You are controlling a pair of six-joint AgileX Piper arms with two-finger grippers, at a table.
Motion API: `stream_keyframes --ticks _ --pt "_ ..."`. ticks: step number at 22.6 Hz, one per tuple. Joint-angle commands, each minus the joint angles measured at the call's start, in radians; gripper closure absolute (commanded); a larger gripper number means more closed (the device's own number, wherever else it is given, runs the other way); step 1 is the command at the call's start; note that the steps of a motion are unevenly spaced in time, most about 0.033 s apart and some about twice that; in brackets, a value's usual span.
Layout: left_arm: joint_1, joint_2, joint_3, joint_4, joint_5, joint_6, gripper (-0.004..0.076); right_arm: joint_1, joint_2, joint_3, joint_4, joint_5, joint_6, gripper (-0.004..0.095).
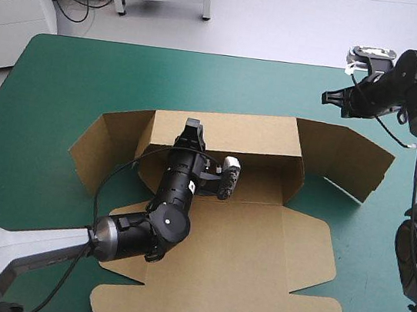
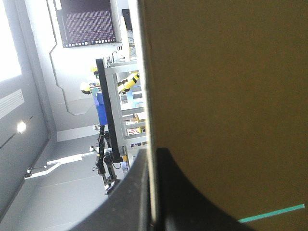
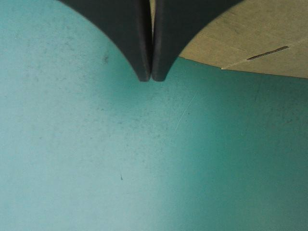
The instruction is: Fold the box
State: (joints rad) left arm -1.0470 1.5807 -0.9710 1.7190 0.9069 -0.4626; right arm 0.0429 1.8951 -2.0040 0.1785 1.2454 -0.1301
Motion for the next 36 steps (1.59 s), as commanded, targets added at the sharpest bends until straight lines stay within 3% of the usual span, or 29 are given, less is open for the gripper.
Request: stream_keyframes --ticks 1,9,19,22,26,28,36 --pt "-0.004 -0.031 -0.024 0.072 0.032 0.0 0.0756 -0.011 -0.059 -0.002 0.042 0.002 -0.036 0.0931" --pt "-0.004 -0.031 -0.024 0.072 0.032 -0.004 0.0756 -0.011 -0.087 0.102 0.058 0.002 -0.087 0.0931" --pt "-0.004 -0.031 -0.024 0.072 0.032 -0.004 0.0756 -0.012 -0.087 0.102 0.055 -0.131 -0.042 0.0914" --pt "-0.004 -0.031 -0.024 0.072 0.032 -0.004 0.0756 -0.012 -0.092 0.102 0.056 -0.155 -0.042 0.0739" --pt "-0.004 -0.031 -0.024 0.072 0.032 -0.004 0.0756 -0.012 -0.092 0.074 0.052 -0.12 -0.042 0.0124" --pt "-0.004 -0.031 -0.024 0.072 0.032 -0.004 0.0756 -0.012 -0.092 0.051 0.042 -0.114 -0.04 -0.0018" --pt "-0.004 -0.031 -0.024 0.072 0.03 -0.004 0.0756 -0.012 -0.085 0.022 0.037 -0.094 -0.033 -0.0018"
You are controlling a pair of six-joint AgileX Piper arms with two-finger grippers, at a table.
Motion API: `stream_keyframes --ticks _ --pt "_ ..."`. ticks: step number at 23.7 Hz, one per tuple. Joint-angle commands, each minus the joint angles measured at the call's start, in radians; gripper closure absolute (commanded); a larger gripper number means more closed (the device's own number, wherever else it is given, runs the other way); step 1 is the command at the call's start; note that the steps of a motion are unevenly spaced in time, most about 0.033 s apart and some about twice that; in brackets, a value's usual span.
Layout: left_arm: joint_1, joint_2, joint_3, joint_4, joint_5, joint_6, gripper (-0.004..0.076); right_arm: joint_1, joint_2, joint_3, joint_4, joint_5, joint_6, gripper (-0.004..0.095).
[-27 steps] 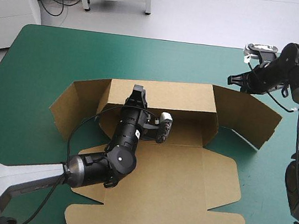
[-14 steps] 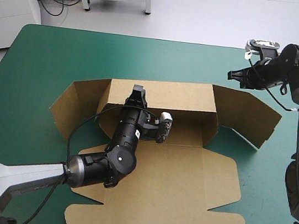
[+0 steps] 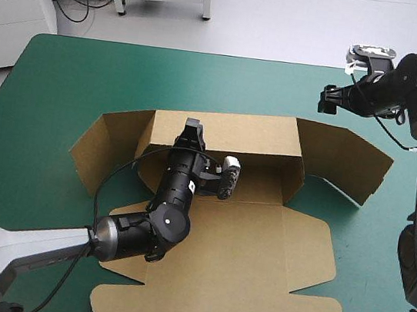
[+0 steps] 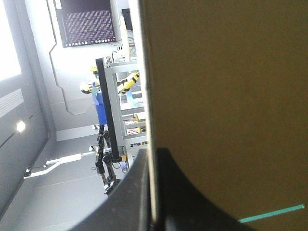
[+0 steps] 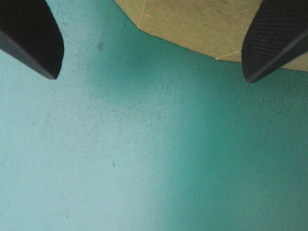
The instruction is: Fold the box
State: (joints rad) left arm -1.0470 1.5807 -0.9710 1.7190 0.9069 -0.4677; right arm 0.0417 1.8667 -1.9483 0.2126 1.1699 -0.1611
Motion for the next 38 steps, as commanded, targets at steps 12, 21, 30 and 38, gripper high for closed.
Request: stream_keyframes --ticks 12,21,30,38 --pt "-0.004 -0.03 -0.024 0.072 0.019 0.001 0.0756 -0.011 -0.103 0.072 -0.106 0.078 0.014 -0.0009" --pt "-0.004 -0.03 -0.024 0.068 0.021 -0.001 0.0756 -0.011 -0.164 0.16 0.017 0.078 -0.056 0.0012" --pt "-0.004 -0.03 -0.024 0.068 0.021 -0.012 0.0756 -0.011 -0.241 0.346 0.066 0.05 -0.11 0.0012" --pt "-0.004 -0.03 -0.024 0.068 0.014 -0.028 0.0756 -0.011 -0.328 0.513 0.127 -0.01 -0.2 0.0012"
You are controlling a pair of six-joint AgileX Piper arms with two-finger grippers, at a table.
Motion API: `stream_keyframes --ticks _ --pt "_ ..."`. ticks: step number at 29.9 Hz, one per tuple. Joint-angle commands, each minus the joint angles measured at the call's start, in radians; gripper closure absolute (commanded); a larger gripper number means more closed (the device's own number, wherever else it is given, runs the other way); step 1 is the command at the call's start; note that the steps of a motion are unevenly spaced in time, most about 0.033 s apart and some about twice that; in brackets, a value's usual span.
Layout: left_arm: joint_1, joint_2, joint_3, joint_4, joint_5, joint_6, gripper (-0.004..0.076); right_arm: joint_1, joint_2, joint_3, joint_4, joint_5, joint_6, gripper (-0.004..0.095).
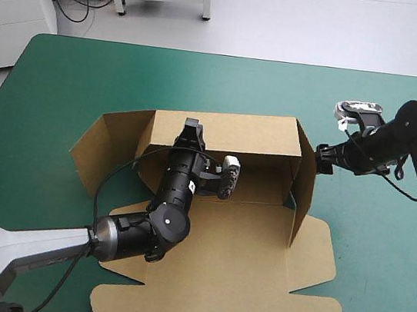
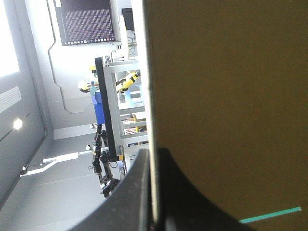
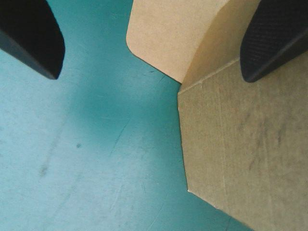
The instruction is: Fold the box
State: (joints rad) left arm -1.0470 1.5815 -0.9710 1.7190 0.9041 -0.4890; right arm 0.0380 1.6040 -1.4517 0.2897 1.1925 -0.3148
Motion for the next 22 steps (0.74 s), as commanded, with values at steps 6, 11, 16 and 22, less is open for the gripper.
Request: stream_keyframes --ticks 6,11,16,22 --pt "-0.004 -0.031 -0.024 0.072 0.017 -0.007 0.0756 -0.007 -0.095 0.111 0.132 -0.052 -0.167 0.0012" --pt "-0.004 -0.031 -0.024 0.072 0.017 -0.007 0.0756 -0.007 -0.101 0.163 0.242 -0.028 -0.293 0.0012" --pt "-0.004 -0.031 -0.024 0.072 0.017 -0.007 0.0756 -0.007 -0.101 0.169 0.321 -0.042 -0.378 0.0012" --pt "-0.004 -0.031 -0.024 0.072 0.017 -0.007 0.0756 -0.004 -0.101 0.17 0.404 -0.102 -0.489 0.0011"
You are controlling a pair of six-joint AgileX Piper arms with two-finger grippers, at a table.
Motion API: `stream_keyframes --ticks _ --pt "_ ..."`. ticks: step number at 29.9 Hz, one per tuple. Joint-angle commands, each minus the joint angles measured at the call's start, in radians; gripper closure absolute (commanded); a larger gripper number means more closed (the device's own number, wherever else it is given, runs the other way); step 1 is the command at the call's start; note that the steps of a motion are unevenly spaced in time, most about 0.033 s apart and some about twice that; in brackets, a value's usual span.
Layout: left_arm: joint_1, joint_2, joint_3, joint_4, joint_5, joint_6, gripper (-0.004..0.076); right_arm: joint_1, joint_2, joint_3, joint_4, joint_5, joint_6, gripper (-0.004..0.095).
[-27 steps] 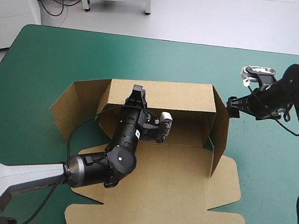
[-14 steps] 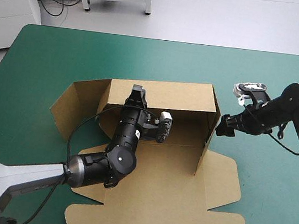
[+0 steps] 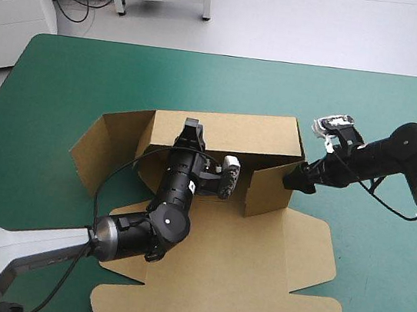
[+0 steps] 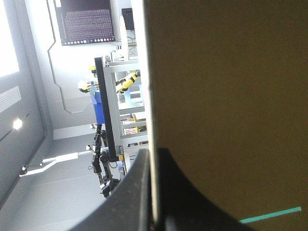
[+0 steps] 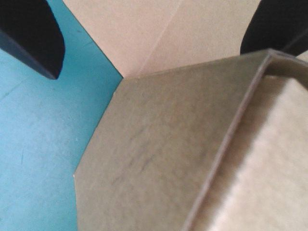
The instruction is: Fold the box
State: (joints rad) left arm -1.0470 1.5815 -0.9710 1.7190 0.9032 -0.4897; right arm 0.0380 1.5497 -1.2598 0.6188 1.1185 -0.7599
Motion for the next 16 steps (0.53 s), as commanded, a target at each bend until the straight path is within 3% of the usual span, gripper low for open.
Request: stream_keyframes --ticks 1,5,13,16 --pt "-0.004 -0.031 -0.024 0.072 0.018 -0.006 0.0756 0.0 -0.047 -0.022 0.078 -0.027 -0.043 0.0011" --pt "-0.004 -0.031 -0.024 0.072 0.018 -0.006 0.0756 0.045 -0.047 0.004 0.07 -0.083 -0.043 0.0011" --pt "-0.004 -0.031 -0.024 0.072 0.017 -0.006 0.0756 0.168 -0.08 0.162 0.056 -0.434 -0.042 0.0012" --pt "-0.004 -0.031 -0.024 0.072 0.017 -0.006 0.0756 0.176 -0.097 0.196 0.063 -0.499 -0.037 0.0012"
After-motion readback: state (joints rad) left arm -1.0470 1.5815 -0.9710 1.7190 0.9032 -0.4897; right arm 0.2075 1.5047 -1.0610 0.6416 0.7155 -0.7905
